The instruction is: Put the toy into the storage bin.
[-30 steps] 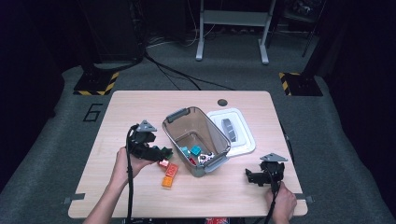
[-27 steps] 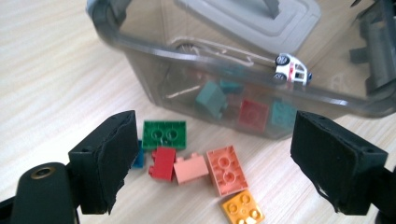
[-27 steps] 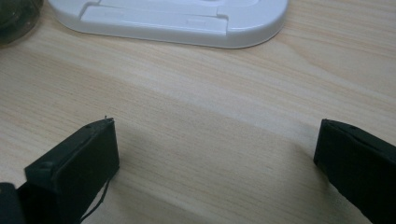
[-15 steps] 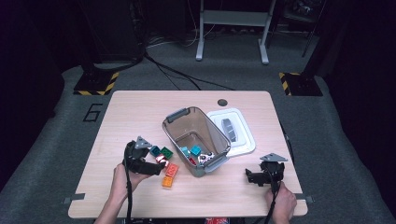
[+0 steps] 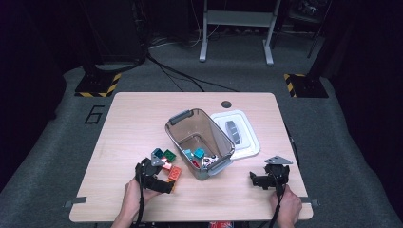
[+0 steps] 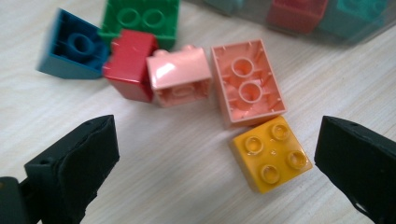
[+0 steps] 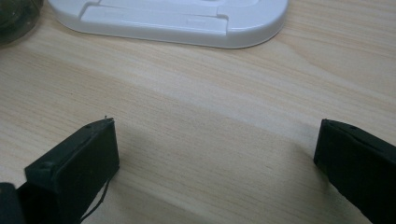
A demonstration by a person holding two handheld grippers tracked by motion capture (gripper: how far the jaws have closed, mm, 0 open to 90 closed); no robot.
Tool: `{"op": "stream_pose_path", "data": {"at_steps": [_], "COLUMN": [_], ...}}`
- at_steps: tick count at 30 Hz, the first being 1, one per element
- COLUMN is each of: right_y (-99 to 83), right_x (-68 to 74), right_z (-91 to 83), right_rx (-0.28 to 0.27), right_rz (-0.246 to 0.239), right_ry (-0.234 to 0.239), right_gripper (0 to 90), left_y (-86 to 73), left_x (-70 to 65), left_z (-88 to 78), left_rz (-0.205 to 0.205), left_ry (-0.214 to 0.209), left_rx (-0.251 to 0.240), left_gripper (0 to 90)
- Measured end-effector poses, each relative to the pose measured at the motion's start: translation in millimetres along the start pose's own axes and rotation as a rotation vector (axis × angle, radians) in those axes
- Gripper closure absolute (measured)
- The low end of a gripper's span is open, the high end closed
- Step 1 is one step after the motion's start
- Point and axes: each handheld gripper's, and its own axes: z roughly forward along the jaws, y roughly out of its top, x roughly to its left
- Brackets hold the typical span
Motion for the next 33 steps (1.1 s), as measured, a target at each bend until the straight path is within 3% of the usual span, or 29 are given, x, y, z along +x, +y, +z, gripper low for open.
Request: {"op": "stream_pose_path", "data": {"at_steps": [3,5,7,8,17,33], "right_y": [0.0,0.0,0.0,0.0,-0.1,-0.1], "right_x": [0.0,-0.1,0.0,0.0,-0.1,0.0], "right_z": [0.0,0.0,0.0,0.0,0.0,0.0], "right_rx": [0.000,0.000,0.000,0.000,0.000,0.000], "right_rz": [0.000,-0.001,0.000,0.000,-0.001,-0.001], "right_ry": [0.000,0.000,0.000,0.000,0.000,0.000], "right_gripper": [0.0,0.0,0.0,0.0,0.0,0.0], "left_y": [-2.1,-3.0,-3.4,-3.7,-7.1,-6.0], "left_x": [-5.1,-7.0,-9.0,-8.4,-3.2,9.6], "left_z": [5.5,5.3,5.1,4.9,4.5,-6.4], "left_rz": [0.002,0.017,0.022,0.022,0.009,-0.002], "left_ry": [-0.001,-0.034,-0.030,-0.045,-0.051,-0.059], "left_rx": [0.002,-0.003,0.000,-0.001,0.011,-0.009], "left_gripper": [2.0,19.7,23.3,30.5,57.8,59.2]}}
